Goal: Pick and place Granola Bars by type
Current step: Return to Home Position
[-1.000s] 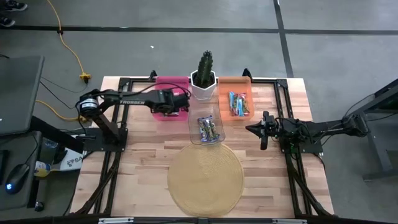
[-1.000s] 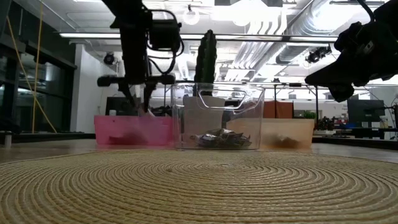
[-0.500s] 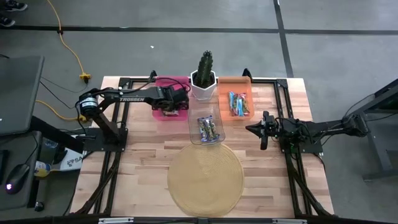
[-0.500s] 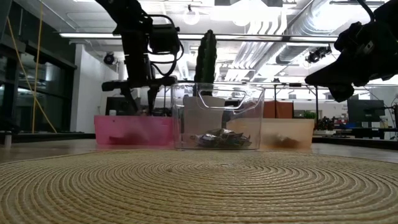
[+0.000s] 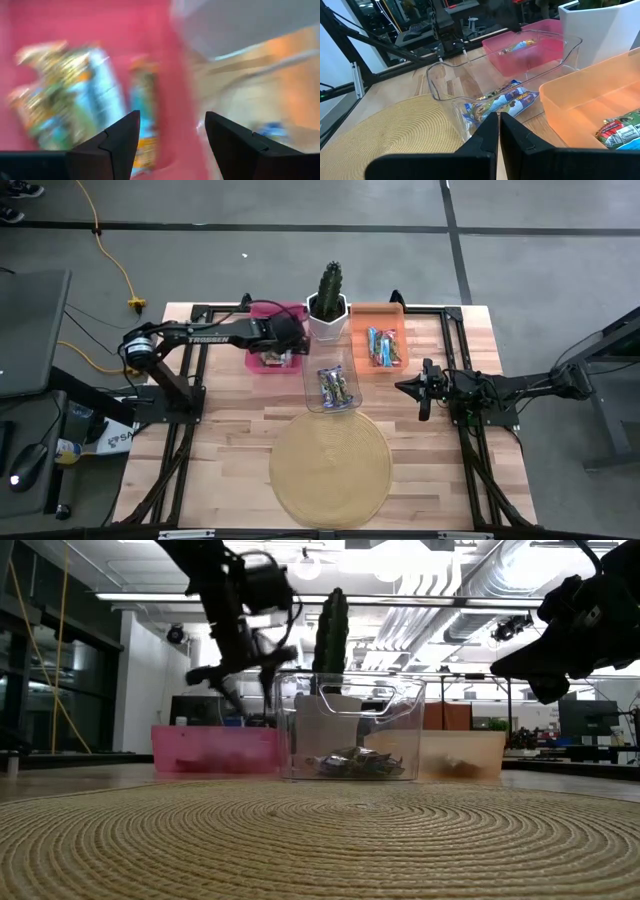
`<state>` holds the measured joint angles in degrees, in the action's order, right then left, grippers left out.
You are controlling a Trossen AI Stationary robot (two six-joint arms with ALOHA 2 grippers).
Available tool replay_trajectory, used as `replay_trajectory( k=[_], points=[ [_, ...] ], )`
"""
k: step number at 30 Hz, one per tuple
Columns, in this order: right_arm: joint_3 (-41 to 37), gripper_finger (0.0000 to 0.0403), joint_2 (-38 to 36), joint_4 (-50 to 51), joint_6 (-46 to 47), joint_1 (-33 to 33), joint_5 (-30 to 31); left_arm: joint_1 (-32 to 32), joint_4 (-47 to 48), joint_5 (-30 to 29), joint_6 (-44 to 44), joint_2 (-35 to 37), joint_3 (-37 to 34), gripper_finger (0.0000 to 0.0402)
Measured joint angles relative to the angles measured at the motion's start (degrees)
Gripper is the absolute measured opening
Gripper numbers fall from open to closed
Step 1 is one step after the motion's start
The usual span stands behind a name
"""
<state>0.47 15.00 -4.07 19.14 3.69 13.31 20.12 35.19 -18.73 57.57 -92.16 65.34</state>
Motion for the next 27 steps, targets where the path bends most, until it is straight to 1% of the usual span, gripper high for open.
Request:
replay_trajectory(
  k=[9, 12, 15, 19, 22, 24, 27],
  points=[
    [0.00, 0.0000, -0.02, -0.01, 0.07, 0.01, 0.03, -3.31, -17.69, 0.71, -18.25, 7.43, 0.00, 0.0209],
    [-0.02, 0.0000, -0.02, -0.01, 0.07, 0.00, 0.01, -4.71, -22.07, 2.45, -23.17, 9.94, 0.02, 0.0204],
    [-0.01, 0.0000, -0.02, -0.01, 0.09, 0.00, 0.01, -6.03, -23.30, 4.91, -26.48, 12.43, 0.02, 0.0200],
    [0.00, 0.0000, -0.02, 0.01, 0.00, 0.01, 0.01, -8.52, -24.35, 6.14, -30.65, 15.64, -0.14, 0.0191],
    [-0.01, 0.0000, -0.02, 0.00, 0.04, 0.01, 0.01, -10.16, -28.58, 6.43, -32.36, 19.31, -2.68, 0.0182],
    [-0.01, 0.0000, -0.02, 0.00, 0.01, 0.01, 0.01, -10.71, -32.75, 7.24, -32.74, 22.82, -6.17, 0.0176],
    [-0.01, 0.0000, -0.01, 0.00, 0.06, 0.01, 0.01, -12.14, -41.12, 10.12, -33.01, 28.74, -12.60, 0.0164]
  ],
)
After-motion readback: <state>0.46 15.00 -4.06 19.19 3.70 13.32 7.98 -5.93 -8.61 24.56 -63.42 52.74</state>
